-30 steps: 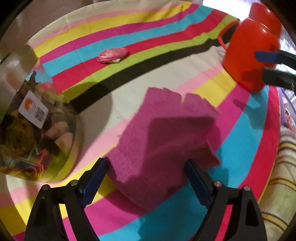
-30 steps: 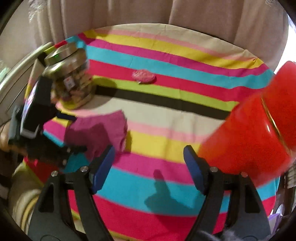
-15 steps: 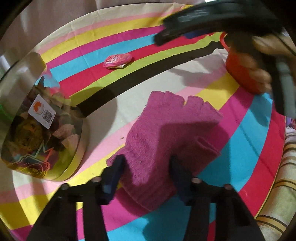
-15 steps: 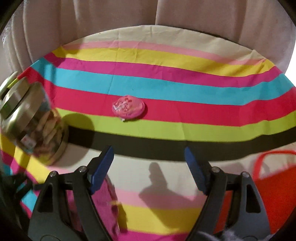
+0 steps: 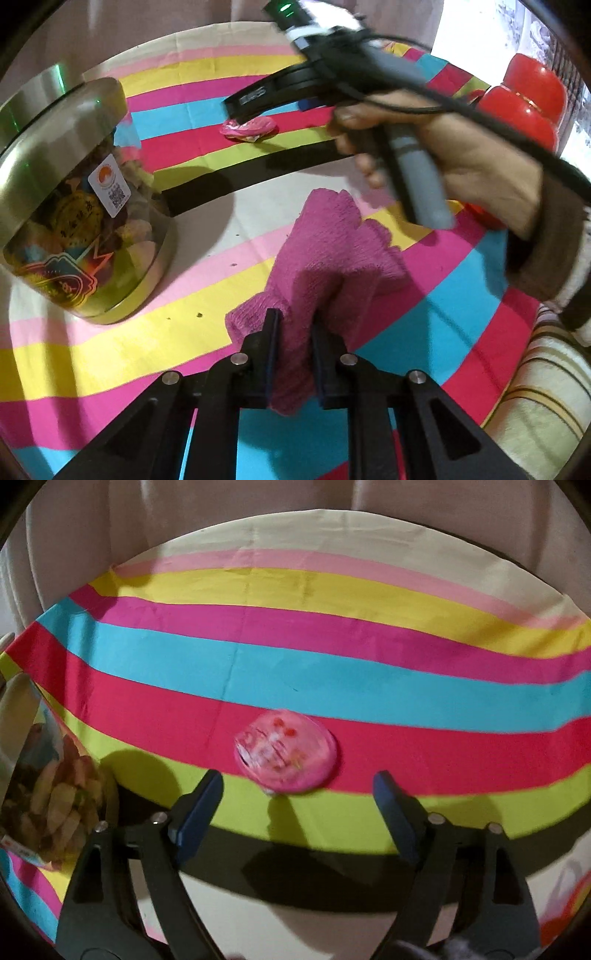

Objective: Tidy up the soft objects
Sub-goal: 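Lower the left tool onto the pink knit glove and close on it, then grasp the pink round pouch with the right tool while the left tool holds the glove, then carry the glove with the left tool while the right tool carries the pink pouch to the box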

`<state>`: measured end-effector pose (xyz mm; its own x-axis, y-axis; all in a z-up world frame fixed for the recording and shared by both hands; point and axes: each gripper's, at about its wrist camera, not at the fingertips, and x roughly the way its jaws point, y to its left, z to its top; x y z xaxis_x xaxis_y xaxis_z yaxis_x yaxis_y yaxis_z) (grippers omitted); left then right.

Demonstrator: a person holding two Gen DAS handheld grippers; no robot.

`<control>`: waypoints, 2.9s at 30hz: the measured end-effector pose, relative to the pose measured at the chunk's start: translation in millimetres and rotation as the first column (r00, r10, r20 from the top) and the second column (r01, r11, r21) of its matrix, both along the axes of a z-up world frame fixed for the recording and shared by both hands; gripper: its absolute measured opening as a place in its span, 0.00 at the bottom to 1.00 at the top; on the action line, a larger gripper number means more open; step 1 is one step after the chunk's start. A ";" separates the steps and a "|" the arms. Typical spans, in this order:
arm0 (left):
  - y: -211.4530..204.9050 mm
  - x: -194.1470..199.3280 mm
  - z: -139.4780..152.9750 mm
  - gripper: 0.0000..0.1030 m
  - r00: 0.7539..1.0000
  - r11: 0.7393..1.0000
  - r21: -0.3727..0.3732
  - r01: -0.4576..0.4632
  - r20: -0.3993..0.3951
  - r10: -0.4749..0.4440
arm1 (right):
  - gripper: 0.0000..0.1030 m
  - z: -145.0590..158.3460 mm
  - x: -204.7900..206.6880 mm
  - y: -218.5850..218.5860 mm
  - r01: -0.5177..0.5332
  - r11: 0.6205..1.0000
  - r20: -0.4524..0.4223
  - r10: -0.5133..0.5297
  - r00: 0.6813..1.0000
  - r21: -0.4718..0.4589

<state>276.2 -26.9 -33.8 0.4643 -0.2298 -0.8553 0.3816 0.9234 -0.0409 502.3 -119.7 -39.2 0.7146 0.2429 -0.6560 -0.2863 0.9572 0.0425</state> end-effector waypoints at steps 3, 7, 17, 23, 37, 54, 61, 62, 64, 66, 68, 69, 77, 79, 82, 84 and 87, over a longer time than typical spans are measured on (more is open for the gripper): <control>4.2 -7.6 8.2 0.16 0.999 0.997 -0.063 -0.033 -0.004 0.033 | 0.87 -5.3 15.5 2.7 -0.003 1.000 -0.017 0.003 1.000 -0.005; 7.3 -17.9 17.3 0.15 0.997 0.994 -0.085 -0.072 0.006 0.073 | 0.87 -12.7 31.5 10.0 -0.037 0.999 -0.058 0.037 0.998 -0.011; 33.5 -25.2 21.2 0.15 0.969 0.959 -0.139 -0.248 -0.016 0.248 | 0.74 -27.3 26.6 20.0 -0.044 0.996 -0.049 0.040 0.998 -0.073; 42.3 -30.8 31.7 0.15 0.947 0.934 -0.167 -0.316 0.008 0.322 | 0.73 -25.2 -17.4 0.5 -0.017 0.997 -0.009 0.016 1.000 -0.071; 44.2 -61.9 51.2 0.15 0.916 0.893 -0.232 -0.385 0.026 0.401 | 0.73 16.9 -155.7 -38.2 0.075 0.994 0.093 -0.067 0.993 -0.081; 10.9 -119.0 71.4 0.15 0.910 0.876 -0.295 -0.381 0.047 0.412 | 0.73 38.7 -279.0 -80.8 0.116 0.992 0.113 -0.109 0.988 -0.052; -13.7 -138.0 78.3 0.15 0.922 0.886 -0.305 -0.350 0.056 0.384 | 0.73 41.1 -312.6 -111.6 0.147 0.988 0.113 -0.142 0.983 -0.036; -17.8 -140.6 80.0 0.15 0.924 0.888 -0.307 -0.343 0.059 0.378 | 0.73 41.5 -317.3 -116.0 0.151 0.988 0.114 -0.146 0.983 -0.035; -26.2 -146.5 84.0 0.15 0.929 0.892 -0.310 -0.329 0.065 0.365 | 0.73 42.6 -328.6 -126.9 0.159 0.987 0.115 -0.155 0.981 -0.027; -34.6 -152.8 87.8 0.15 0.933 0.896 -0.314 -0.314 0.073 0.353 | 0.73 43.8 -340.6 -138.2 0.169 0.985 0.115 -0.166 0.979 -0.018; -43.9 -157.7 91.4 0.15 0.938 0.900 -0.319 -0.297 0.080 0.337 | 0.73 45.0 -352.9 -149.7 0.181 0.983 0.118 -0.178 0.977 -0.013; -49.7 -160.0 93.2 0.15 0.942 0.903 -0.321 -0.285 0.082 0.326 | 0.73 45.7 -361.1 -157.3 0.190 0.982 0.122 -0.187 0.975 -0.010; -106.2 -176.6 104.3 0.15 0.972 0.926 -0.334 -0.175 0.094 0.217 | 0.73 42.1 -410.8 -223.5 0.283 0.959 0.112 -0.283 0.953 0.008; -125.8 -180.7 107.1 0.15 0.980 0.932 -0.337 -0.135 0.095 0.176 | 0.73 40.5 -423.2 -243.5 0.320 0.947 0.111 -0.319 0.941 0.008; -155.5 -187.3 111.2 0.15 0.989 0.936 -0.344 -0.071 0.097 0.111 | 0.73 38.7 -443.6 -277.9 0.386 0.922 0.105 -0.386 0.917 0.016; -177.4 -192.2 112.7 0.15 0.994 0.937 -0.349 -0.027 0.094 0.063 | 0.73 36.7 -458.7 -303.5 0.436 0.900 0.101 -0.435 0.895 0.019; -207.2 -200.2 114.2 0.16 0.996 0.936 -0.352 0.030 0.085 0.000 | 0.73 32.7 -478.0 -334.3 0.494 0.869 0.089 -0.494 0.865 0.020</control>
